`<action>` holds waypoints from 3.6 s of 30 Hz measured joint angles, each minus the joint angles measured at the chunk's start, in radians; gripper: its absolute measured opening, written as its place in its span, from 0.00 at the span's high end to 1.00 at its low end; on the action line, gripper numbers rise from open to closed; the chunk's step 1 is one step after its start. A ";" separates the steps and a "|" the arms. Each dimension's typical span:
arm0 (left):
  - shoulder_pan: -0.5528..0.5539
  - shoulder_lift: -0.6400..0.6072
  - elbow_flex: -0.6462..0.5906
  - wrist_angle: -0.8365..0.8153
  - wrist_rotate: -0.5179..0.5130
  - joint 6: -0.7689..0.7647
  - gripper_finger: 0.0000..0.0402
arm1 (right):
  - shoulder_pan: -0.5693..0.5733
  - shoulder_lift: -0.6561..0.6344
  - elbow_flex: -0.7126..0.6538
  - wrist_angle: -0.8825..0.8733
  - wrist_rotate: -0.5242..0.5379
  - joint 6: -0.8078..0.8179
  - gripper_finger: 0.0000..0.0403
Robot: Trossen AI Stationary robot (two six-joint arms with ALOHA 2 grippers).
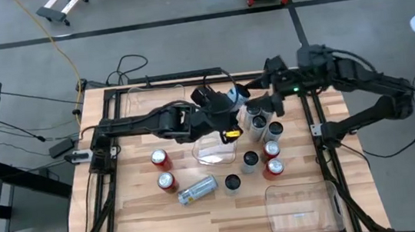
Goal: Sort soda cans
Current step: Adjust the white blue soda can
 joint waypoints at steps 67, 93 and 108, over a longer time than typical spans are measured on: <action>-0.038 -0.114 0.002 -0.230 -0.049 -0.120 0.20 | -0.026 0.063 -0.003 0.017 0.029 -0.028 0.38; -0.100 -0.543 -0.529 -0.227 -0.033 -0.290 0.26 | -0.068 0.560 -0.002 0.110 0.214 -0.147 0.38; -0.081 -0.872 -1.029 0.122 0.029 -0.196 0.27 | -0.120 0.643 -0.001 0.134 0.212 -0.131 0.38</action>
